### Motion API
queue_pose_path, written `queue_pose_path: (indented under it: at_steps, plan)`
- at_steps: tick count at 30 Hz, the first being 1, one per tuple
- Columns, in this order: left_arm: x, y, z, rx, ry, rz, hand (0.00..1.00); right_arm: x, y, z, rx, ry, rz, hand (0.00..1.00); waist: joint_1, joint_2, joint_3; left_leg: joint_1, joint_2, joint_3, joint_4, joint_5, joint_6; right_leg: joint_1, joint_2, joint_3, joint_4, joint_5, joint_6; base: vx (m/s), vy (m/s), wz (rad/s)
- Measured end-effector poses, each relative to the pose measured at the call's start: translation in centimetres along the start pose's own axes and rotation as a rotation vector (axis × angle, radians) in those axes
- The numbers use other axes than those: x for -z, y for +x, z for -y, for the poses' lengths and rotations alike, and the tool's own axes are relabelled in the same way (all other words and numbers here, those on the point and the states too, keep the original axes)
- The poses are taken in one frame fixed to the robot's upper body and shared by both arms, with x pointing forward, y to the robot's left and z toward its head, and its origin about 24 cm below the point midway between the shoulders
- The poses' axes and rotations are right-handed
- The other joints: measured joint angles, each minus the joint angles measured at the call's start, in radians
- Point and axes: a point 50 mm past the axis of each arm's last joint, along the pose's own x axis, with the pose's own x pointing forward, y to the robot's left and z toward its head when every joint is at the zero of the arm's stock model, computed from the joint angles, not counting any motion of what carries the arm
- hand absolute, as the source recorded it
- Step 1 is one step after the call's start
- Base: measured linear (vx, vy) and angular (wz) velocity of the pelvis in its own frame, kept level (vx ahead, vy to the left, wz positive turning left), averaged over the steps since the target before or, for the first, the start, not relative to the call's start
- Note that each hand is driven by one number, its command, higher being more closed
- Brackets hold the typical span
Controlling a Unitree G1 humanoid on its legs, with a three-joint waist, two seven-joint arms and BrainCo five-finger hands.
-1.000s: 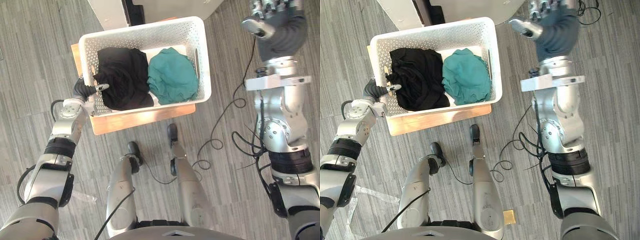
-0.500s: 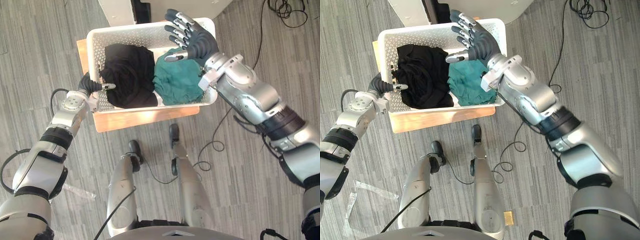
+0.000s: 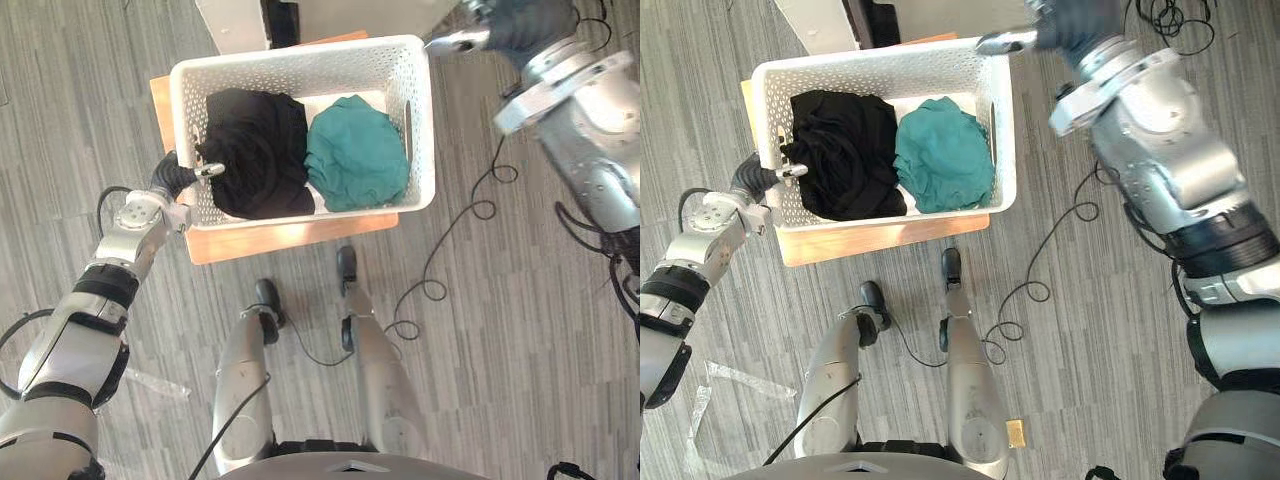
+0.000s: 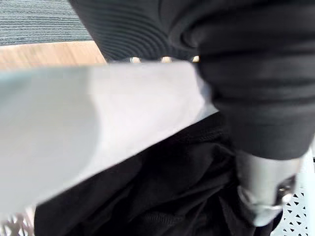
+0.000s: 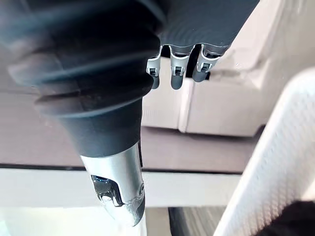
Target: Pick up the laundry basket with both hands and put the clothes into the washing machine.
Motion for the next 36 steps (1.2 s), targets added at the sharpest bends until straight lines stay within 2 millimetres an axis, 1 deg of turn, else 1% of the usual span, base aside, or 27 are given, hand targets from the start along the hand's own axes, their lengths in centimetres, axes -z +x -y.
queue_pose_path:
  at_steps: [1, 3, 6, 7, 9, 10, 11, 12, 13, 14, 16, 19, 21, 24, 27, 29, 31, 34, 36]
  plan:
    - [0.2, -0.1, -0.2, -0.006, -0.011, -0.003, 0.0, -0.1, -0.4, 0.4, 0.022, -0.005, 0.008, 0.0, -0.001, 0.0, 0.0, 0.0, 0.001, 0.0, 0.0, -0.001, -0.001, 0.0, 0.001, 0.001, -0.002, 0.001, 0.0, 0.04, -0.071, -0.08]
    - [0.5, -0.3, -0.5, -0.024, -0.044, -0.002, 0.0, 0.0, -1.4, 1.4, 0.088, -0.093, 0.013, 0.0, -0.003, 0.0, 0.0, 0.0, 0.005, 0.002, 0.0, -0.002, -0.002, 0.0, 0.004, 0.003, -0.007, 0.003, 0.001, 0.04, -0.072, -0.06]
    - [1.0, -0.3, -0.6, -0.056, -0.092, -0.001, 0.0, 0.8, -2.7, 2.5, 0.177, -0.172, 0.002, 0.0, -0.004, 0.0, 0.0, -0.001, 0.008, 0.002, 0.0, -0.002, -0.003, -0.001, 0.007, 0.004, -0.01, 0.002, 0.001, 0.02, -0.081, -0.03]
    - [1.1, -0.3, -0.6, -0.062, -0.1, 0.001, 0.0, 1.0, -2.8, 2.6, 0.195, -0.178, 0.002, 0.0, -0.006, 0.0, 0.0, 0.0, 0.008, 0.003, 0.0, -0.002, -0.003, -0.001, 0.007, 0.004, -0.01, 0.002, 0.001, 0.02, -0.083, -0.02]
    - [1.1, -0.3, -0.5, -0.069, -0.128, 0.005, 0.0, 2.3, -3.0, 3.0, 0.254, -0.16, -0.02, 0.0, -0.005, 0.0, 0.0, -0.001, 0.008, 0.003, 0.0, -0.002, -0.003, -0.002, 0.007, 0.005, -0.01, 0.002, 0.001, 0.01, -0.059, -0.01]
    - [1.0, -0.1, -0.3, -0.07, -0.139, 0.01, 0.0, 4.2, -3.2, 3.3, 0.3, -0.118, -0.079, 0.0, -0.001, 0.0, 0.0, -0.001, 0.008, 0.003, 0.0, -0.002, -0.003, -0.002, 0.007, 0.004, -0.01, 0.002, 0.001, 0.01, -0.052, 0.0]
    - [1.0, -0.1, -0.2, -0.073, -0.143, 0.012, 0.0, 5.0, -3.2, 3.4, 0.315, -0.098, -0.106, 0.0, 0.001, 0.0, 0.0, -0.001, 0.008, 0.004, 0.0, -0.002, -0.003, -0.002, 0.007, 0.004, -0.01, 0.002, 0.001, 0.01, -0.064, 0.0]
    - [1.0, 0.0, 0.0, -0.071, -0.151, 0.015, 0.0, 6.2, -3.4, 3.4, 0.335, -0.069, -0.148, 0.0, 0.005, 0.0, 0.0, -0.002, 0.008, 0.004, 0.0, -0.002, -0.003, -0.004, 0.007, 0.004, -0.009, 0.002, 0.001, 0.01, -0.064, 0.0]
    - [0.8, 0.2, 0.1, -0.07, -0.15, 0.022, 0.0, 7.9, -3.6, 3.2, 0.36, -0.024, -0.211, 0.0, 0.01, 0.0, 0.0, -0.005, 0.008, 0.004, -0.001, -0.001, -0.003, -0.009, 0.007, 0.003, -0.006, 0.002, 0.0, 0.02, -0.079, 0.0]
    - [0.6, 0.2, 0.1, -0.07, -0.152, 0.027, 0.0, 8.7, -3.6, 3.0, 0.366, 0.001, -0.243, 0.0, 0.012, 0.0, 0.0, -0.007, 0.008, 0.004, -0.002, 0.0, -0.003, -0.011, 0.007, 0.003, -0.005, 0.003, 0.0, 0.02, -0.067, 0.01]
    - [0.5, 0.3, 0.3, -0.071, -0.168, 0.03, 0.0, 9.7, -3.4, 2.7, 0.37, 0.032, -0.279, 0.0, 0.015, 0.0, 0.0, -0.008, 0.007, 0.003, -0.004, 0.002, -0.004, -0.014, 0.006, 0.002, -0.001, 0.003, 0.0, 0.02, -0.067, 0.02]
    - [0.3, 0.6, 0.4, -0.074, -0.179, 0.031, 0.0, 10.3, -2.2, 2.4, 0.348, 0.063, -0.31, 0.0, 0.014, 0.0, 0.0, -0.008, -0.004, 0.002, -0.02, 0.016, -0.003, -0.023, -0.002, -0.001, 0.006, 0.003, 0.0, 0.02, -0.069, 0.07]
    - [0.2, 0.9, 0.6, -0.076, -0.188, 0.022, 0.0, 11.1, -1.1, 2.2, 0.329, 0.115, -0.357, 0.0, 0.016, 0.0, 0.0, -0.008, -0.007, -0.001, -0.024, 0.022, -0.003, -0.024, -0.004, -0.003, 0.009, 0.003, 0.0, 0.0, -0.064, 0.07]
    - [-0.1, 1.3, 0.7, -0.066, -0.185, 0.015, 0.0, 12.4, -0.2, 1.6, 0.31, 0.171, -0.432, 0.0, 0.016, 0.0, 0.0, -0.006, -0.015, -0.003, -0.039, 0.034, -0.003, -0.025, -0.01, -0.006, 0.009, 0.004, -0.002, 0.0, -0.061, 0.08]
    - [-0.3, 1.5, 0.7, -0.062, -0.186, 0.013, 0.0, 13.4, -0.1, 1.1, 0.295, 0.187, -0.496, 0.0, 0.02, 0.0, 0.0, -0.006, -0.015, -0.004, -0.041, 0.036, -0.004, -0.025, -0.01, -0.008, 0.009, 0.005, -0.003, 0.02, -0.061, 0.02]
    - [-0.2, 1.5, 1.0, -0.057, -0.193, 0.013, 0.0, 13.9, 0.0, 0.9, 0.283, 0.167, -0.541, 0.0, 0.022, 0.0, 0.0, -0.006, -0.015, -0.004, -0.043, 0.037, -0.004, -0.025, -0.01, -0.008, 0.008, 0.005, -0.003, 0.03, -0.065, 0.01]
    - [-0.2, 1.5, 1.1, -0.055, -0.193, 0.014, 0.0, 14.0, 0.2, 0.9, 0.286, 0.16, -0.552, 0.0, 0.023, 0.0, 0.0, -0.006, -0.016, -0.004, -0.045, 0.038, -0.005, -0.025, -0.01, -0.009, 0.007, 0.005, -0.003, 0.03, -0.053, 0.01]
    - [-0.5, 1.6, 1.3, -0.046, -0.183, 0.019, 0.0, 14.0, 0.3, 1.0, 0.271, 0.101, -0.57, 0.0, 0.031, 0.0, 0.0, -0.006, -0.016, -0.005, -0.051, 0.04, -0.007, -0.025, -0.01, -0.01, 0.001, 0.007, -0.005, 0.03, -0.052, 0.02]
    - [-0.8, 1.7, 1.4, -0.036, -0.17, 0.024, 0.0, 14.4, 0.0, 1.1, 0.265, 0.111, -0.593, 0.0, 0.033, 0.0, 0.0, -0.009, -0.017, -0.011, -0.052, 0.041, -0.008, -0.025, -0.01, -0.015, 0.0, 0.007, -0.005, 0.03, -0.056, 0.07]
